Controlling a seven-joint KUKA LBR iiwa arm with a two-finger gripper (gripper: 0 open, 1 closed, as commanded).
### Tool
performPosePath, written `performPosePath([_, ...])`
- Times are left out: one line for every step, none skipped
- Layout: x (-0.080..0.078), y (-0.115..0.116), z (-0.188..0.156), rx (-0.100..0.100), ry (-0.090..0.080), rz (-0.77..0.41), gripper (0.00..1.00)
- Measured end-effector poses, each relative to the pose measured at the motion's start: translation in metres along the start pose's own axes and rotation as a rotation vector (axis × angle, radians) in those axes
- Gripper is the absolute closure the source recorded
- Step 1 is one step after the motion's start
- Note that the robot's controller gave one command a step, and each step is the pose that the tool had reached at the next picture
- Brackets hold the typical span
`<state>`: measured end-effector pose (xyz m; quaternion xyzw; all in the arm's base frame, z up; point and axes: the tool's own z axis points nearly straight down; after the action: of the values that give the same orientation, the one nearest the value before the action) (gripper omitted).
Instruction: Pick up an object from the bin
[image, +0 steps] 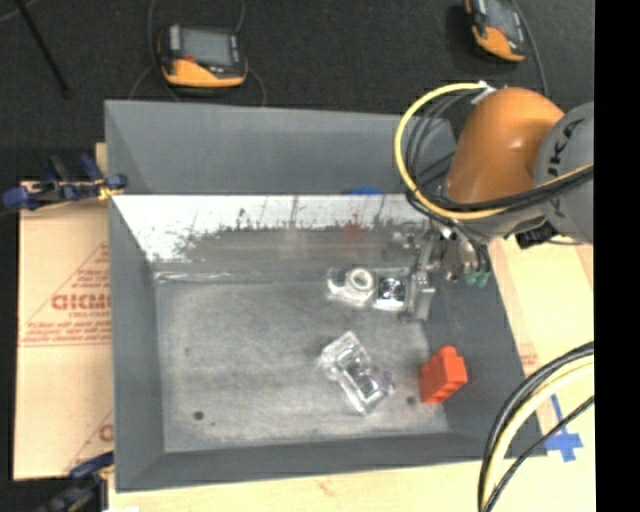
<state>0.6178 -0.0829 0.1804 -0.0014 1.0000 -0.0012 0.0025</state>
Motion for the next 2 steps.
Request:
performPosePath([0.069,-0.039,0.075,-0.001,0.013,0.026,0.0])
performPosePath([0.098,-0.068,0.109,-0.019,0.006,-0.187,0.0])
